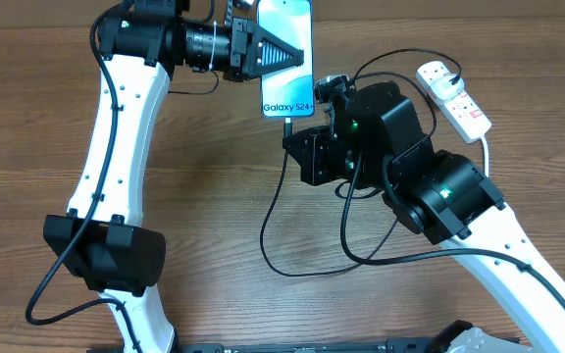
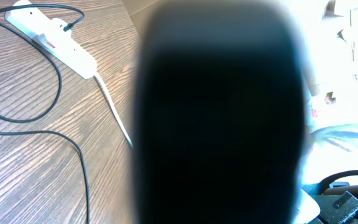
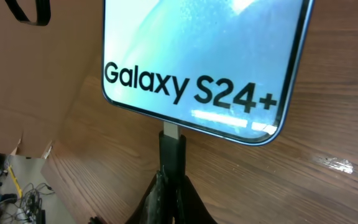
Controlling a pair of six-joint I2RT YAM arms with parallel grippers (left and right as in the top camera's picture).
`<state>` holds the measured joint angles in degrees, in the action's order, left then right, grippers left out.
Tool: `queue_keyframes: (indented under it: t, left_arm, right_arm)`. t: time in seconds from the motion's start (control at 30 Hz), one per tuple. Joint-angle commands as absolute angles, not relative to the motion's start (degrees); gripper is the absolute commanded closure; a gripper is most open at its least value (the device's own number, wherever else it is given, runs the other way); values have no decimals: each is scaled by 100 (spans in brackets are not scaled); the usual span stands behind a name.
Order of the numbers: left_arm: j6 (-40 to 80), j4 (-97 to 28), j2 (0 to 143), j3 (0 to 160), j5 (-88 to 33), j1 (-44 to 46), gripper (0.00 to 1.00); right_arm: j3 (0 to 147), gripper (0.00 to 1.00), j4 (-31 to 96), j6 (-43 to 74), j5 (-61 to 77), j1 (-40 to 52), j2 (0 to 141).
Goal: Plug charger to phone and switch on socket
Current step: 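Push the USB-C plug up into the phone's bottom port with the right gripper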
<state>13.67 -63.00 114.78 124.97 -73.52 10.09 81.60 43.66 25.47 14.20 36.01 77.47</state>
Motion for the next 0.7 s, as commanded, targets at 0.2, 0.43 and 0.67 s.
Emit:
queue_keyframes:
  t: [0.2, 0.43, 0.67]
  left_arm:
    - [1133, -6320, 11402, 12545, -7612, 993, 96]
    - [1135, -6322, 11402, 12545, -7767, 993, 96]
    - [1138, -6324, 11402, 12545, -7806, 993, 96]
  right_arm:
    - [8333, 96, 4250, 2545, 1363, 3594, 7695]
    - [8333, 96, 4276, 2530, 1221, 3592, 7695]
    - [8333, 96, 4296, 2530, 1153, 3588, 7695]
